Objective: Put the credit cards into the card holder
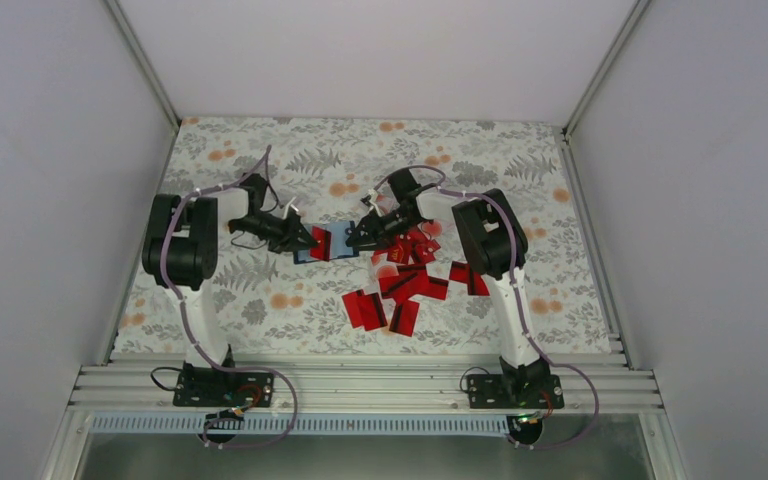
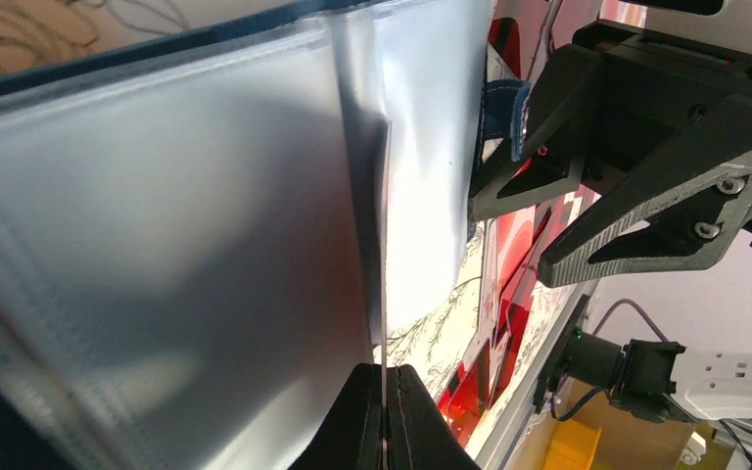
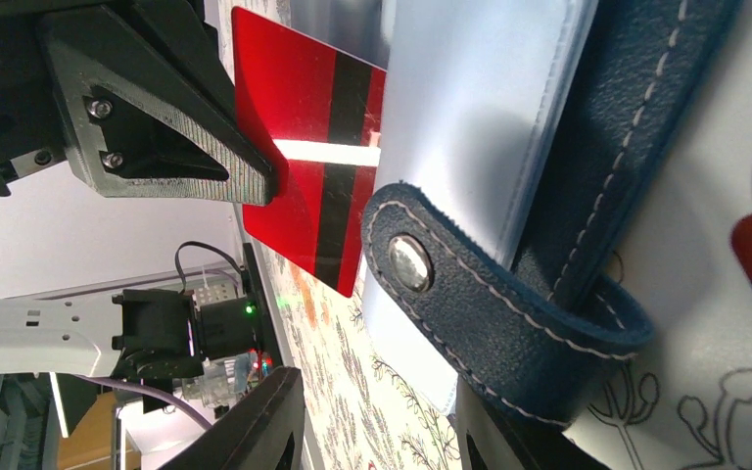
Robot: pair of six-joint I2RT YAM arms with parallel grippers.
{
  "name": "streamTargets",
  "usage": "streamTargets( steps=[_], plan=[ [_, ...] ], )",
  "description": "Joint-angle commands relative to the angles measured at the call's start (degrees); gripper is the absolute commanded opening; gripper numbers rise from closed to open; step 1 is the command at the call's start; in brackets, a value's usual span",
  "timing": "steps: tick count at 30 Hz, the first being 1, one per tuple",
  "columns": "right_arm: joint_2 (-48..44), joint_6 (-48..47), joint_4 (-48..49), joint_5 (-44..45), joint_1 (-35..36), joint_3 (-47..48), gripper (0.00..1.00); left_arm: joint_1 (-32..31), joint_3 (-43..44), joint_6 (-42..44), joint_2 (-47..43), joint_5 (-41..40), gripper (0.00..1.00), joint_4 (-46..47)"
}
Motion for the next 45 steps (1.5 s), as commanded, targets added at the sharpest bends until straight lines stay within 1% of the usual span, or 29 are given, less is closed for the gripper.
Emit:
streamTargets(
  steps=[1, 11, 16, 25, 30, 45],
  plan=[
    [4.3, -1.25, -4.76, 7.84, -0.06, -1.4, 0.4, -0.94, 1.79, 0.45, 2.13, 1.2, 0.02, 0.35],
    [4.38, -1.8, -5.4, 8.03, -0.12, -1.27, 0.4, -1.15, 1.21, -0.61, 1.68, 2.79, 0.02, 2.64],
    [4.7, -2.02, -5.65, 7.78, -0.06, -1.31, 0.4, -1.18, -0.18, -2.67, 1.12, 5.85, 0.02, 7.54],
    [5.12, -2.62, -6.23, 7.54, -0.11, -1.06, 0.4, -1.15, -1.73, -6.83, 1.78, 4.87, 0.02, 13.3],
    [5.38, -2.86, -6.5, 7.23, -0.11, -1.1, 0.4, -1.09, -3.41, -8.26, 0.62, 4.11, 0.02, 15.86],
    [5.93, -3.84, -7.33, 6.9, -0.06, -0.99, 0.4, -0.64, -5.38, -7.81, -1.85, 1.1, 0.02, 18.54]
  ],
)
